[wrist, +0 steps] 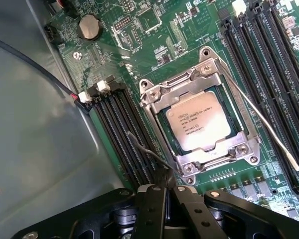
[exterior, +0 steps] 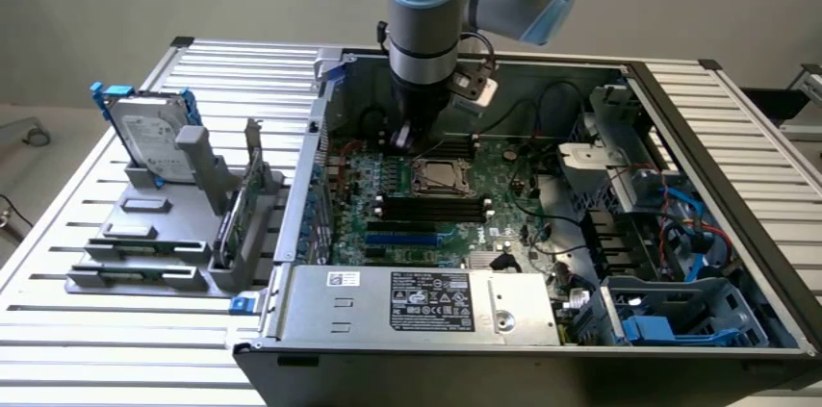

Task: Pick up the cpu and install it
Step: 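Install the first cpu locking lever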

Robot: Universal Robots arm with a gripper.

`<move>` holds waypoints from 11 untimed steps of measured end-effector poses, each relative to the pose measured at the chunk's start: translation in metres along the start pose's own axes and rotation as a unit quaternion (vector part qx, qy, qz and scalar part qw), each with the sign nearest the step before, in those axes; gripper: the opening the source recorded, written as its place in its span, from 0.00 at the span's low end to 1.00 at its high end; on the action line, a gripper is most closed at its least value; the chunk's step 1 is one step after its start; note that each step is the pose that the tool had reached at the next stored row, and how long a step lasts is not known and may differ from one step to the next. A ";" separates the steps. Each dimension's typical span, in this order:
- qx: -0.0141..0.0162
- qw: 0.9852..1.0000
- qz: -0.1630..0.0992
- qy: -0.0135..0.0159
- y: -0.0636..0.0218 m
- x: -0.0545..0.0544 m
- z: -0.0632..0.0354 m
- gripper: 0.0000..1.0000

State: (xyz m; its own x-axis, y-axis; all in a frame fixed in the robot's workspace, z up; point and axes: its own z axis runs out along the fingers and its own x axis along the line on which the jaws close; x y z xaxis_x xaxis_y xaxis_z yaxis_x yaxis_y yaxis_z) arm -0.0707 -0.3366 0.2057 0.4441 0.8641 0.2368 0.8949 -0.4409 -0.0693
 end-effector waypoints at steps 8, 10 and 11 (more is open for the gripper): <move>-0.001 1.000 0.003 -0.001 -0.0002 0.000 0.0037 0.11; -0.002 1.000 0.003 -0.001 -0.0001 0.000 0.0043 0.11; -0.002 1.000 0.003 -0.002 0.0001 0.000 0.0046 0.11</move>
State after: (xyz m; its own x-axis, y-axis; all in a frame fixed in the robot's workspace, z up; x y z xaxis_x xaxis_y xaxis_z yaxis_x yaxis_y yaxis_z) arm -0.0703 -0.3353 0.2013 0.4504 0.8618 0.2332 0.8916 -0.4477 -0.0675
